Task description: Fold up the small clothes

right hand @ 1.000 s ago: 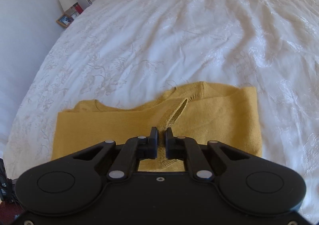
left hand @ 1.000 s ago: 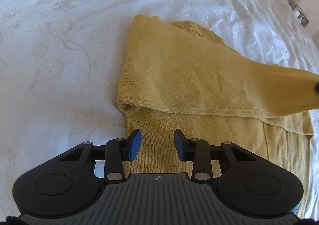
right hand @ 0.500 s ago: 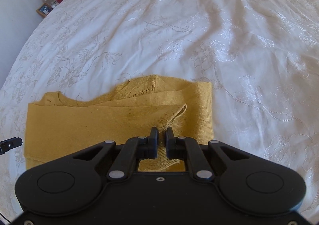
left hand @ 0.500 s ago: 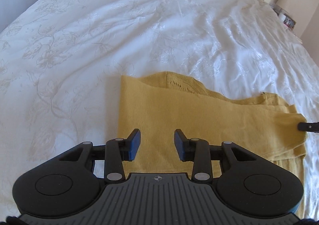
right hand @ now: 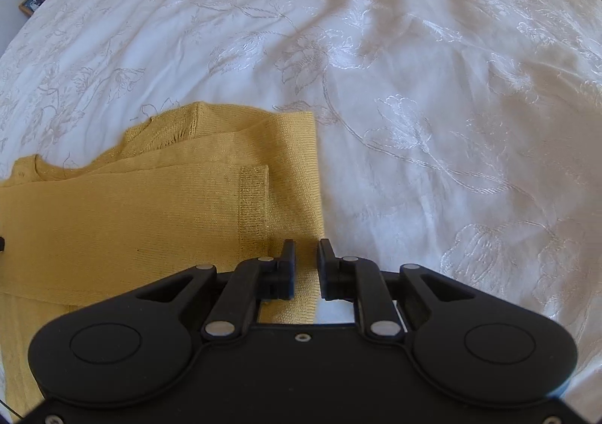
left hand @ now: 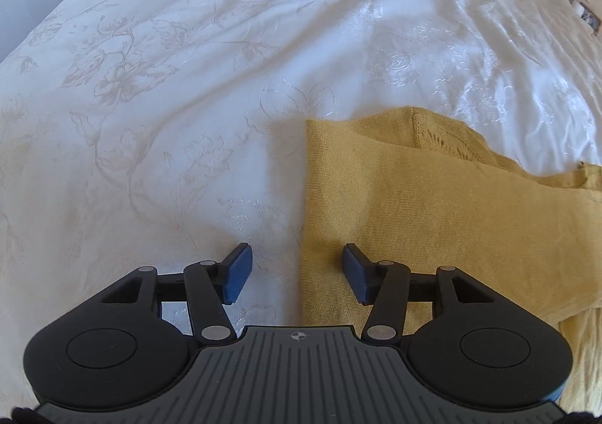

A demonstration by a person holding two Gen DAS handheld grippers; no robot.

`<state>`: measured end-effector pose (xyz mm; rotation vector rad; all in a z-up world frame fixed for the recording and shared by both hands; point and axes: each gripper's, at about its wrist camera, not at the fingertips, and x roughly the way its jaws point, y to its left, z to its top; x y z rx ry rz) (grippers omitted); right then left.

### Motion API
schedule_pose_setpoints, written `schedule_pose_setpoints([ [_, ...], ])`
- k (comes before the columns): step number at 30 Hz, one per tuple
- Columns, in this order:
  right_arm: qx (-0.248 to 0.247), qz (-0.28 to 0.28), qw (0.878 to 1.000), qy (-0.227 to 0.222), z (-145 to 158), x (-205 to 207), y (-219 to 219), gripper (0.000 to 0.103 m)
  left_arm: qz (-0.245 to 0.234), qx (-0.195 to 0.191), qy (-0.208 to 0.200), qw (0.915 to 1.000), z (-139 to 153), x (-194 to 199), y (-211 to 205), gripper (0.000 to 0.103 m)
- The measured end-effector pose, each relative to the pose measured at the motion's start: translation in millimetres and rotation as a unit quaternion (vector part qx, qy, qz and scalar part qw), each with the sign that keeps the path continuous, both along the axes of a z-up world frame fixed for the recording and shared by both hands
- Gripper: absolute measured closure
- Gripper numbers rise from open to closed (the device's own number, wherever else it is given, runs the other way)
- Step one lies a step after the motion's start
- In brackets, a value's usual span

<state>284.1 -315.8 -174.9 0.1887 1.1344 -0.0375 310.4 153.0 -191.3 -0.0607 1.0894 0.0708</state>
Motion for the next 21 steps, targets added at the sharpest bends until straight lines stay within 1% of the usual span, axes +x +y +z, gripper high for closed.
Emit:
schedule_pose_setpoints([
  [2, 0.012, -0.002, 1.000, -0.016, 11, -10, -1, 0.058, -0.003, -0.015, -0.005, 0.9999, 7, -12, 1, 0.026],
  [3, 0.019, -0.002, 0.999, -0.027, 17, -15, -2, 0.054, -0.004, -0.020, -0.008, 0.9997, 11, -21, 0, 0.022],
  [4, 0.022, -0.001, 0.999, -0.034, 21, -21, -2, 0.052, -0.006, -0.024, -0.012, 0.9996, 15, -30, -1, 0.020],
  [6, 0.024, 0.005, 0.999, -0.048, 32, -35, 0, 0.052, -0.008, -0.027, -0.021, 0.9994, 25, -48, -4, 0.020],
  [8, 0.029, 0.012, 0.998, -0.059, 40, -48, 2, 0.048, -0.006, -0.034, -0.024, 0.9991, 32, -66, -6, 0.013],
  [11, 0.035, 0.029, 0.996, -0.072, 50, -72, 8, 0.040, -0.007, -0.047, -0.025, 0.9986, 39, -91, -7, 0.012],
  [12, 0.039, 0.037, 0.996, -0.075, 53, -79, 10, 0.039, -0.008, -0.050, -0.022, 0.9985, 42, -101, -9, 0.012],
  [16, 0.044, 0.063, 0.994, -0.078, 59, -107, 19, 0.032, -0.013, -0.052, -0.016, 0.9984, 44, -132, -15, 0.012],
  [21, 0.050, 0.095, 0.991, -0.073, 59, -144, 25, 0.030, -0.014, -0.055, -0.002, 0.9984, 42, -174, -21, 0.012],
])
